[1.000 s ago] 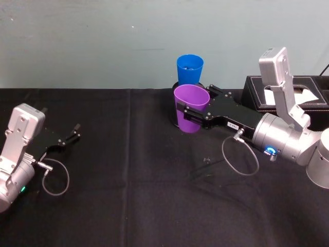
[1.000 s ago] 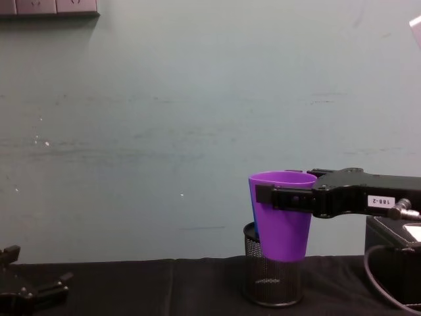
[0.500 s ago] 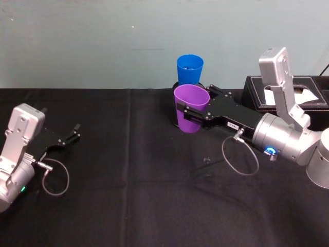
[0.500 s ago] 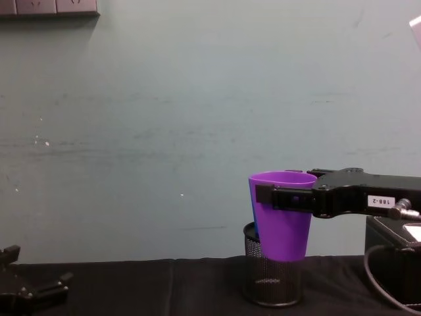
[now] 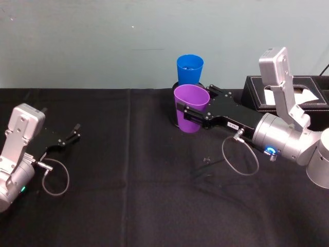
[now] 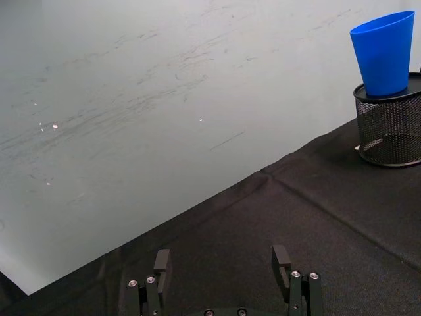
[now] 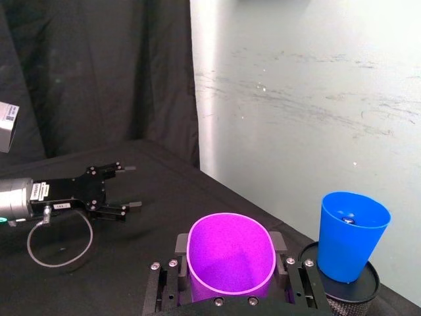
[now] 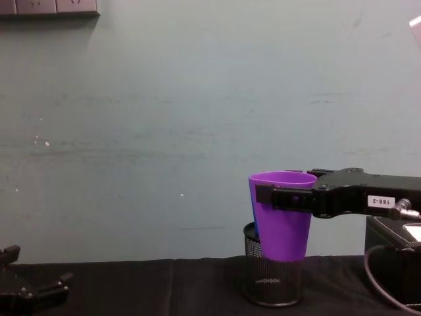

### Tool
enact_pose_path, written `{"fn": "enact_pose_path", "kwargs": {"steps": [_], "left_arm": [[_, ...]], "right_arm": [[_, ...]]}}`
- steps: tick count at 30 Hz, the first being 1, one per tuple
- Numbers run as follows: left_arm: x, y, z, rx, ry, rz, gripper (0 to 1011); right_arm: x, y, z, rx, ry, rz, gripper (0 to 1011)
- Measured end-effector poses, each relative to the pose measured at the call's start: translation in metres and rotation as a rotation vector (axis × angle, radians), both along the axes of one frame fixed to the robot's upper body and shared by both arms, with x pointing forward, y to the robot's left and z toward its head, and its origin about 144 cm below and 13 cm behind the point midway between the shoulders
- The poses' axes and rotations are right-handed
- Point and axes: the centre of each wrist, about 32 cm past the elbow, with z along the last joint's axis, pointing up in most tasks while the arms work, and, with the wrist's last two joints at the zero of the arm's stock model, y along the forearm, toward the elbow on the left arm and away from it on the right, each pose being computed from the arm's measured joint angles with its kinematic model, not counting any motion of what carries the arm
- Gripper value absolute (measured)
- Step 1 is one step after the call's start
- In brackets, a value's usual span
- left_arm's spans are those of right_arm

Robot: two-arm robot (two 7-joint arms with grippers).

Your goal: Pick up one cup with a gripper and tap it against the other cup.

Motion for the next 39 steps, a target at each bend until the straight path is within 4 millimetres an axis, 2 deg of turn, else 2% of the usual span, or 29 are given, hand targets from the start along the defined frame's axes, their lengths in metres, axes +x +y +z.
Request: {"fn": "enact_pose_path", "kwargs": {"steps": [9, 15, 26, 39], "left_arm": [[0.0, 0.0, 0.0, 0.0, 0.0, 0.0, 1000], [0.0, 0.0, 0.0, 0.0, 0.0, 0.0, 1000], [0.0, 0.0, 0.0, 0.0, 0.0, 0.0, 1000], [0.0, 0.0, 0.0, 0.0, 0.0, 0.0, 1000]], "right_arm": [[0.0, 0.0, 0.0, -0.001, 0.001, 0.001, 724], [0.007, 0.002, -0.01, -0.002, 0.027, -0.002, 724], [0.037, 0.007, -0.022, -0.014, 0.056, -0.042, 724], [0.074, 0.011, -0.02, -0.014, 0.05, -0.082, 724]]}}
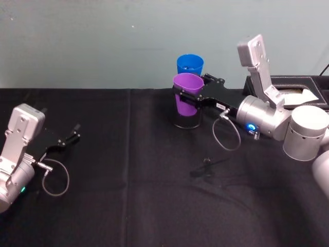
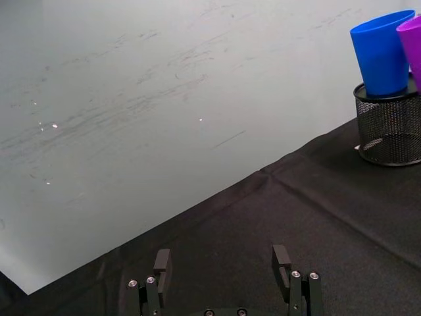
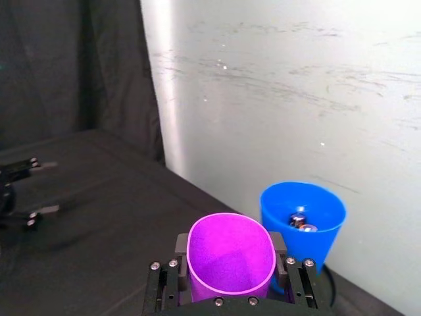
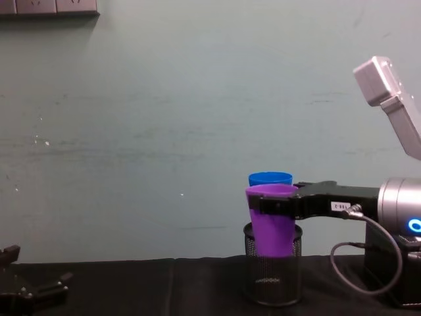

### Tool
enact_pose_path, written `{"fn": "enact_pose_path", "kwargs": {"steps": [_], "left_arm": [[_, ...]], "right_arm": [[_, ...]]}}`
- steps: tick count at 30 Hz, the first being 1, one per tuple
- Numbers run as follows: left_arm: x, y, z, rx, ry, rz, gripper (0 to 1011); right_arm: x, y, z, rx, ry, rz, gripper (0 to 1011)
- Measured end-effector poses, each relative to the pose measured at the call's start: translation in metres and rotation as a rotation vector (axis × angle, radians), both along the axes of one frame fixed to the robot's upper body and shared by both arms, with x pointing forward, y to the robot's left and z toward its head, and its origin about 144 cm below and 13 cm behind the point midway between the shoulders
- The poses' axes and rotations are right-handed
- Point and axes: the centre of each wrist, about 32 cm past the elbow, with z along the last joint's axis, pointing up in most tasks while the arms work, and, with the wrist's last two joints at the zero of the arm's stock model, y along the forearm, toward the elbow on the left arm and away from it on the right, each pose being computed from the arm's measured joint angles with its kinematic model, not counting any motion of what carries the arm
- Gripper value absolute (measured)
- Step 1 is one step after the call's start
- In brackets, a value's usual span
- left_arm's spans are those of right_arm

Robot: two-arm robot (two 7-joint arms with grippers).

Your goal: Pick up one cup with a gripper and tap it against the other cup.

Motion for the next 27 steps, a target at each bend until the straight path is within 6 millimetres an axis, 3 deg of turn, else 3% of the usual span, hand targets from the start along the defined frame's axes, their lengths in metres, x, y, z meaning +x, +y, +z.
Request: {"fn": "enact_pose_path", "kwargs": {"steps": [13, 27], "left_arm": [[0.0, 0.0, 0.0, 0.0, 0.0, 0.0, 1000], [0.0, 0.0, 0.0, 0.0, 0.0, 0.0, 1000]], "right_arm": [[0.02, 0.0, 0.004, 0.009, -0.001, -0.021, 724], [0.021, 0.001, 0.005, 0.028, -0.006, -0.015, 724]]}}
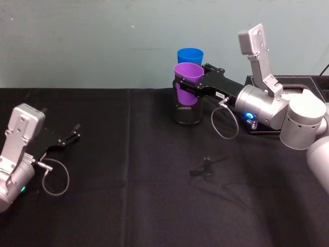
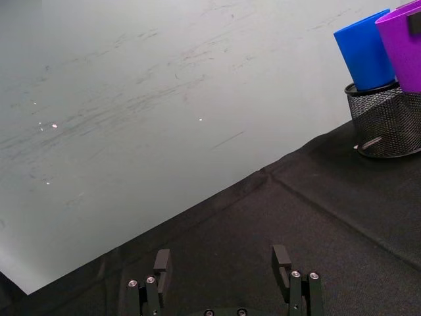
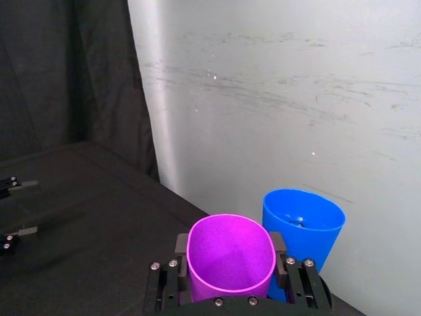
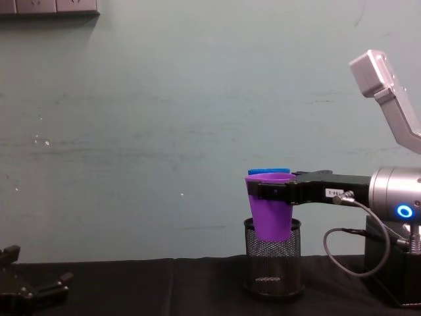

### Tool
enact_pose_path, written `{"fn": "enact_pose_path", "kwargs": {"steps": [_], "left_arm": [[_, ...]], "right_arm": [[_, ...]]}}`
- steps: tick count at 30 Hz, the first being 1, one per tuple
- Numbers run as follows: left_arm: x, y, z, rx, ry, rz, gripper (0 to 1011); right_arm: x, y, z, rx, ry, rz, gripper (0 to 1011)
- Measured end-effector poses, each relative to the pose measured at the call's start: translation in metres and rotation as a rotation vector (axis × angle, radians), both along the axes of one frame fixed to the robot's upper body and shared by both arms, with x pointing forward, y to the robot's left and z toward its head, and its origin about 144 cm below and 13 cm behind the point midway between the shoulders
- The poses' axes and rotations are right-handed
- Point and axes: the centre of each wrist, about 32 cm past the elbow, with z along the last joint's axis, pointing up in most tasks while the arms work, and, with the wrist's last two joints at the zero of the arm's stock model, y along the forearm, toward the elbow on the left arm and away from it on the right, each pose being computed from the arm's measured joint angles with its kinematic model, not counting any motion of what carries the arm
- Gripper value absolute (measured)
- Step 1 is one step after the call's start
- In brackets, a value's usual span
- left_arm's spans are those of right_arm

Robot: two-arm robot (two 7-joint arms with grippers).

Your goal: Pick up one cup with a gripper and tap it against the other cup.

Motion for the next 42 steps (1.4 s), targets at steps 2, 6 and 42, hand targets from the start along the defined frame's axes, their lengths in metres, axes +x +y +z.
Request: {"fn": "enact_pose_path", "kwargs": {"steps": [2, 6, 42], "left_arm": [[0.0, 0.0, 0.0, 0.0, 0.0, 0.0, 1000], [0.0, 0.0, 0.0, 0.0, 0.0, 0.0, 1000], [0.0, 0.0, 0.0, 0.0, 0.0, 0.0, 1000]], "right_arm": [[-0.0005, -0.0003, -0.0005, 0.003, 0.001, 0.0, 724], [-0.0009, -0.0006, -0.0008, 0.004, 0.0, 0.001, 724], [-0.0012, -0.0003, -0.0007, 0.002, 0.001, 0.002, 724]]}}
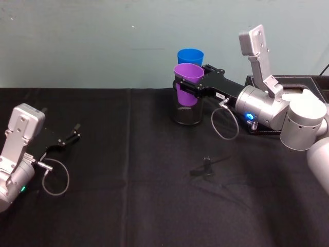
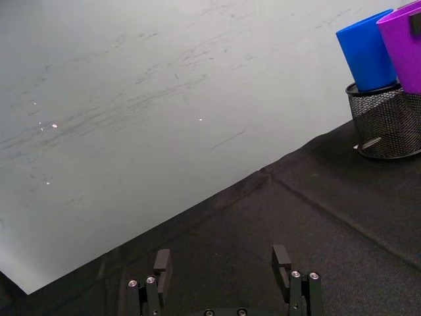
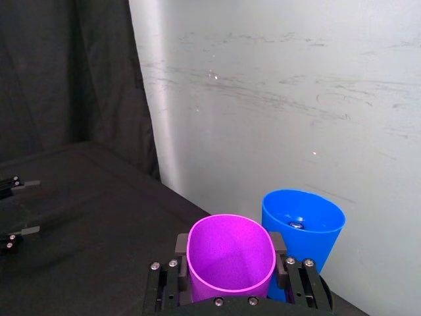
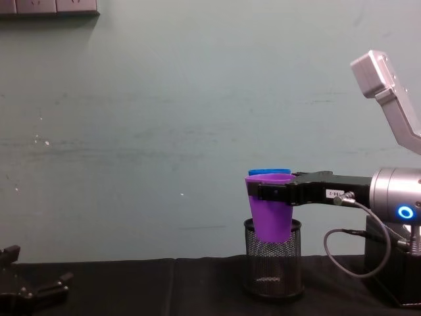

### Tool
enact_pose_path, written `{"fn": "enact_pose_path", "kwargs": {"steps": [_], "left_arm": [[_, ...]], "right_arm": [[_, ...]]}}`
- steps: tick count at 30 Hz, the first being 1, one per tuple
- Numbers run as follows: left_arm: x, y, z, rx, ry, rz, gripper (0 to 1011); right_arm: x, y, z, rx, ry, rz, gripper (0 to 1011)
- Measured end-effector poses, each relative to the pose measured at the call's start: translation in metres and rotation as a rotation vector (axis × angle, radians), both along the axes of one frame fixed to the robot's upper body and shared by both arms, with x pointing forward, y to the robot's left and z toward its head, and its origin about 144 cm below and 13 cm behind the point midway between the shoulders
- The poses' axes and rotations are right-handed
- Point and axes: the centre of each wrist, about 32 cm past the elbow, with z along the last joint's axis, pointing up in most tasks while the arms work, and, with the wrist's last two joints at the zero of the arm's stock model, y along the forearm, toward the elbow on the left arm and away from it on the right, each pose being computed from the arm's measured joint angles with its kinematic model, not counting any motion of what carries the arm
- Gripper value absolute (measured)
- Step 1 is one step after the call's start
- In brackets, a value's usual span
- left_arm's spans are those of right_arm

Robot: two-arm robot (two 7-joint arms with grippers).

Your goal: Pick up one cup with a gripper and tap it against the other cup.

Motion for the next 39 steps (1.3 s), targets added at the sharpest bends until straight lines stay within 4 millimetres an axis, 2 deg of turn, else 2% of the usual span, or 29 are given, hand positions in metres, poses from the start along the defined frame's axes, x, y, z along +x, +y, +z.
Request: {"fn": "enact_pose_path", "kwargs": {"steps": [39], "left_arm": [[0.0, 0.0, 0.0, 0.0, 0.0, 0.0, 1000]], "right_arm": [[0.0008, -0.0002, 0.0014, 0.001, -0.005, -0.002, 724]]}}
